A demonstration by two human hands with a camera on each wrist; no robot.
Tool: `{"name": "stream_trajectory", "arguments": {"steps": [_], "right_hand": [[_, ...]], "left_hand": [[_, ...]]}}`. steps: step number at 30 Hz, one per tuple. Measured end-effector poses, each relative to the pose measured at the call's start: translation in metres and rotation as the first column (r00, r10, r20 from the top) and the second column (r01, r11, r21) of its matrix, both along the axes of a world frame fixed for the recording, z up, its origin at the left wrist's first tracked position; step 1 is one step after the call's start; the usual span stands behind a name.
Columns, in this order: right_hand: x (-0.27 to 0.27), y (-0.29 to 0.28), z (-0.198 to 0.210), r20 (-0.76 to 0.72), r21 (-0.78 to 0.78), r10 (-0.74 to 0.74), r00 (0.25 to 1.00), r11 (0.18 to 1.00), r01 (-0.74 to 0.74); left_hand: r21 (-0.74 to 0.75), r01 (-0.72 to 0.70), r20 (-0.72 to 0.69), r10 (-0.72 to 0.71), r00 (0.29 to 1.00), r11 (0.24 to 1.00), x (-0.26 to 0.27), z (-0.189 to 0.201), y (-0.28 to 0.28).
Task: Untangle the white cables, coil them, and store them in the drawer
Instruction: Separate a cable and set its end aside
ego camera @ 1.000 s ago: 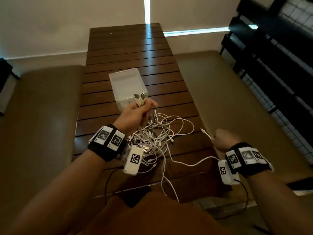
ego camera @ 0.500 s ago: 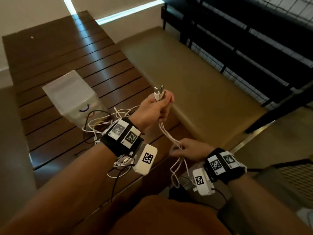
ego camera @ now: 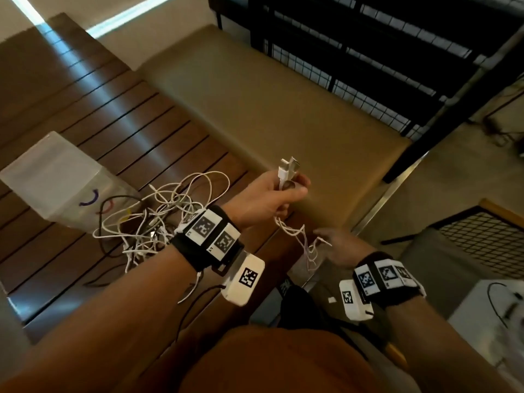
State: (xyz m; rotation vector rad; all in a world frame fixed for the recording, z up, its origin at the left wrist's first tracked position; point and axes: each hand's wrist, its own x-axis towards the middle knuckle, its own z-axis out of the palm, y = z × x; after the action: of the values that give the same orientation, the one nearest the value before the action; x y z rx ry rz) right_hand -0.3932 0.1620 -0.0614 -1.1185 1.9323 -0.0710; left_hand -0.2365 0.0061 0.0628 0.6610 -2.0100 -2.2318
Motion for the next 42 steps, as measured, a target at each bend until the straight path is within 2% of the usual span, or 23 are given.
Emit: {"name": "stream_trajectory", "arguments": {"steps": [1,3,6,8,9,10,12,14,18,21,25,30,31,34,39,42], "right_hand": [[-0.001,-0.004,0.015,0.052,-0.047,-0.057,0.997,0.997,0.059],[0.002,-0.015,0.047,0.260,-0.189,-0.174,0.950,0.956,0.226],[0.015,-0.033,0.096,0.546,-0.370,-0.213,0.810,0.806,0.462],[0.021,-0.041,0.118,0.676,-0.376,-0.204,0.708,0.731,0.570],[0.024,-0.043,0.126,0.704,-0.391,-0.170,0.689,0.717,0.577],[0.026,-0.045,0.130,0.685,-0.431,-0.130,0.717,0.721,0.543],[0.028,-0.050,0.130,0.526,-0.558,-0.066,0.848,0.726,0.402],[0.029,-0.055,0.126,0.407,-0.638,-0.067,0.911,0.692,0.336],[0.034,-0.065,0.124,0.404,-0.688,-0.088,0.911,0.627,0.366],[0.040,-0.068,0.123,0.436,-0.679,-0.087,0.896,0.621,0.391],[0.044,-0.072,0.120,0.482,-0.658,-0.098,0.870,0.616,0.434],[0.049,-0.074,0.118,0.693,-0.526,-0.076,0.717,0.627,0.575],[0.048,-0.075,0.119,0.670,-0.557,-0.078,0.738,0.604,0.570],[0.045,-0.079,0.119,0.456,-0.731,-0.117,0.882,0.515,0.446],[0.045,-0.079,0.116,0.298,-0.821,-0.205,0.932,0.444,0.359],[0.045,-0.077,0.113,0.202,-0.853,-0.199,0.959,0.444,0.272]], "left_hand": [[0.041,-0.002,-0.005,0.002,1.000,0.999,-0.001,-0.002,0.003],[0.150,-0.011,-0.012,0.012,1.000,0.989,-0.004,-0.008,0.009],[0.286,-0.098,0.034,0.092,0.995,0.953,-0.004,-0.015,0.014],[0.231,-0.208,0.119,0.185,0.976,0.951,0.000,-0.019,0.014],[0.197,-0.240,0.137,0.216,0.967,0.951,0.002,-0.020,0.013],[0.188,-0.254,0.131,0.233,0.964,0.949,0.003,-0.019,0.013],[0.183,-0.250,0.086,0.238,0.967,0.951,0.006,-0.014,0.013],[0.144,-0.236,0.060,0.229,0.972,0.961,0.006,-0.009,0.013],[0.168,-0.243,0.060,0.236,0.970,0.955,0.006,-0.007,0.011],[0.283,-0.278,0.072,0.269,0.960,0.918,0.003,-0.004,0.010],[0.405,-0.234,0.053,0.233,0.971,0.884,0.002,0.004,0.010],[0.475,-0.192,0.060,0.186,0.981,0.859,0.000,0.007,0.008],[0.490,-0.170,0.055,0.165,0.985,0.855,0.000,0.008,0.009],[0.524,-0.140,0.046,0.136,0.990,0.840,-0.002,0.011,0.011],[0.531,-0.205,0.018,0.231,0.973,0.822,-0.004,0.011,0.009],[0.502,-0.210,0.012,0.236,0.972,0.839,-0.005,0.012,0.008]]}}
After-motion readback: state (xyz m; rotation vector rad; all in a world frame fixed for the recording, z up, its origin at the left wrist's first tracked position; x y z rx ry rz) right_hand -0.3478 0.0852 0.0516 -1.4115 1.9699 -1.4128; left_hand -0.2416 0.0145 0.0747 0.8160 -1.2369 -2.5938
